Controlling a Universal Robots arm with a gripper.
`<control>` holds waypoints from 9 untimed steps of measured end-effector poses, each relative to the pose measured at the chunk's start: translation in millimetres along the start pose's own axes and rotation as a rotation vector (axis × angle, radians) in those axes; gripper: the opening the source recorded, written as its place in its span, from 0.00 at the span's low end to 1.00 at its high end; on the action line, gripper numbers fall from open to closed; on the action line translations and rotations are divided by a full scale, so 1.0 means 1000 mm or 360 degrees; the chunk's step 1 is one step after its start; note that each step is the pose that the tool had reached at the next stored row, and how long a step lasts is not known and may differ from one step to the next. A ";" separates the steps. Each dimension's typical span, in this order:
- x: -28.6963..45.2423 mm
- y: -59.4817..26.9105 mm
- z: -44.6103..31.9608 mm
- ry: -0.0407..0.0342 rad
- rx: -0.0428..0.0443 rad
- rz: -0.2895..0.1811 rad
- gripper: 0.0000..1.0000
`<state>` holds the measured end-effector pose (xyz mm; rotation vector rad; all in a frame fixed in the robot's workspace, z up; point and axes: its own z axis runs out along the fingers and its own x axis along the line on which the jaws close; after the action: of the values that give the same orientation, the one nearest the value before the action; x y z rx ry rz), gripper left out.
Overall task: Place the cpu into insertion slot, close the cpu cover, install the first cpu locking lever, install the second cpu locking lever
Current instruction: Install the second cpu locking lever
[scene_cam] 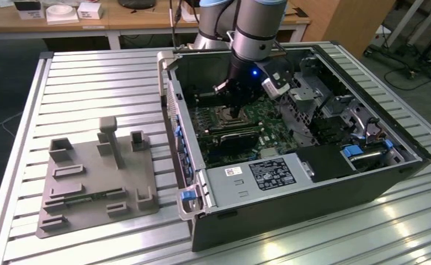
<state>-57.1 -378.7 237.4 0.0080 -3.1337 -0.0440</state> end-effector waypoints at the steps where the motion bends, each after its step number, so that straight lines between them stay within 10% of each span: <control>1: 0.0006 -0.0008 0.0003 0.0000 -0.0001 0.0000 0.10; 9: 0.0070 -0.0034 0.0025 0.0000 -0.0028 0.0000 0.10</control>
<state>-64.1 -382.0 234.9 0.0082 -3.1332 -0.0719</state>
